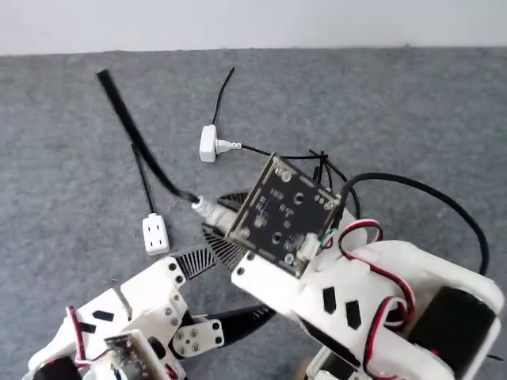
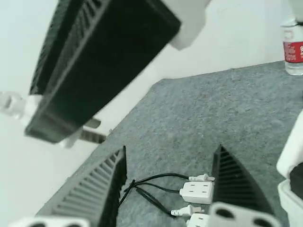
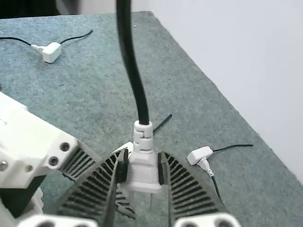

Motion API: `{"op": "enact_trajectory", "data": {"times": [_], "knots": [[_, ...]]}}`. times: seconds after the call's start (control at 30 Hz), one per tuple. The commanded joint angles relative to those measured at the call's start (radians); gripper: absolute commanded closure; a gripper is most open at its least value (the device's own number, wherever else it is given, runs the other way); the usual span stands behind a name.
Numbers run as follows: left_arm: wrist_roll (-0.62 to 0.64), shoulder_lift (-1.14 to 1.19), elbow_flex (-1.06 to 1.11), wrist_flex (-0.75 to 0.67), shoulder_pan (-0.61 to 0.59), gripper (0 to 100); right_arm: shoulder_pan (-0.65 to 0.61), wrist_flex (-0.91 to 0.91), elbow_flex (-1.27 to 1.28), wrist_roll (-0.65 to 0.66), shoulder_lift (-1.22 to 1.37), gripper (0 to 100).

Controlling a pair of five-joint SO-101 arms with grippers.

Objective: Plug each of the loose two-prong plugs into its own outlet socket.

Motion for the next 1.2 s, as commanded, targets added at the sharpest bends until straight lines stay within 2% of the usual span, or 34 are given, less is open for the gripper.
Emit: {"op": "enact_trajectory", "data": {"times": [0.0,0.23,0.5,0.67,1.17], "knots": [[-0.009,-0.003,-0.001,-0.023,-0.038,73,0.021,0.030,-0.003,0.014,-0.018,99.0],[0.025,-0.003,-0.007,0.014,0.095,73,0.021,0.019,0.028,0.014,-0.010,99.0],[0.025,-0.003,-0.059,0.015,0.095,73,0.021,0.018,0.066,0.014,-0.016,99.0],[0.025,-0.003,-0.068,0.009,0.021,73,0.010,0.019,0.068,0.011,-0.016,99.0],[0.028,-0.003,-0.033,0.006,0.015,73,-0.005,0.031,0.069,0.005,-0.007,99.0]]}}
